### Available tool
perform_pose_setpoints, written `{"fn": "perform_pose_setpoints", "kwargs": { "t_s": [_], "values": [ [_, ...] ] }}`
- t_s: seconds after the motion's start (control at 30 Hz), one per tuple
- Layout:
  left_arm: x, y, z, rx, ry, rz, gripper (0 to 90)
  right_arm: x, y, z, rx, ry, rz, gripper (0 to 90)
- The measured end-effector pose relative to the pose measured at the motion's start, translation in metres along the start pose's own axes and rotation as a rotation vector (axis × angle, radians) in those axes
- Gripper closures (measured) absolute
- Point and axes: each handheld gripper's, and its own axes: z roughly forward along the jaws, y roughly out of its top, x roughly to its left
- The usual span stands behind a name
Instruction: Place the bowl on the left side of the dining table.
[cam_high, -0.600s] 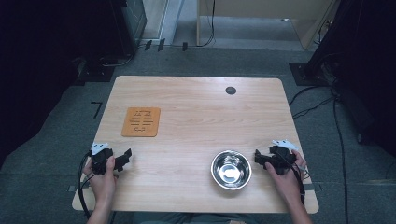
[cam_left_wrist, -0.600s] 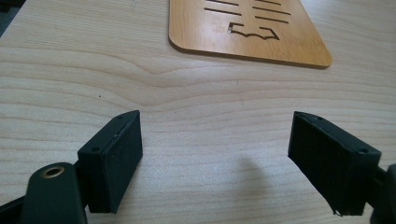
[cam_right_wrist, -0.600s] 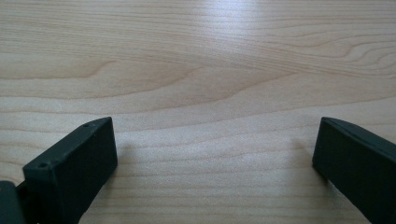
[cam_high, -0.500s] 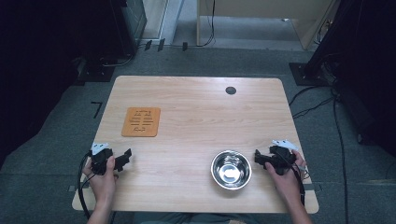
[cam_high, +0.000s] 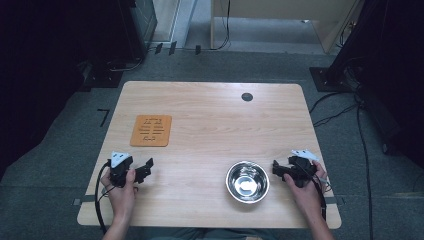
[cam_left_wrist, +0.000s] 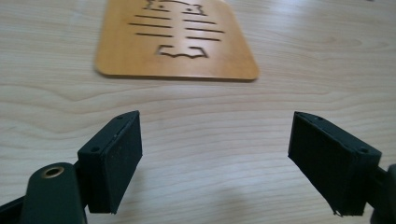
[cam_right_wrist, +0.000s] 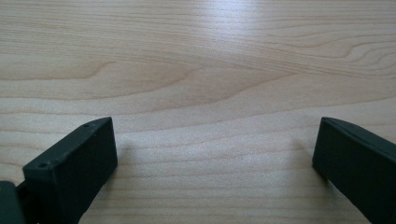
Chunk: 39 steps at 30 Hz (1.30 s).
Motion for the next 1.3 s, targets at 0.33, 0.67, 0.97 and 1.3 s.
{"fn": "perform_pose_setpoints", "kwargs": {
  "t_s": [0.33, 0.67, 0.97, 1.3],
  "values": [
    [-0.029, 0.005, 0.006, -0.024, -0.074, 0.007, 17.3, 0.0, 0.0, 0.0, 0.0, 0.0, 0.0, 0.0],
    [-0.061, 0.01, 0.014, -0.044, -0.144, 0.05, 17.4, 0.0, 0.0, 0.0, 0.0, 0.0, 0.0, 0.0],
    [-0.081, 0.016, 0.022, -0.032, -0.188, 0.055, 17.3, 0.0, 0.0, 0.0, 0.0, 0.0, 0.001, 0.0],
    [-0.111, 0.018, 0.032, -0.018, -0.22, 0.07, 17.3, 0.0, 0.0, 0.0, 0.0, 0.0, 0.0, 0.0]
  ]
}}
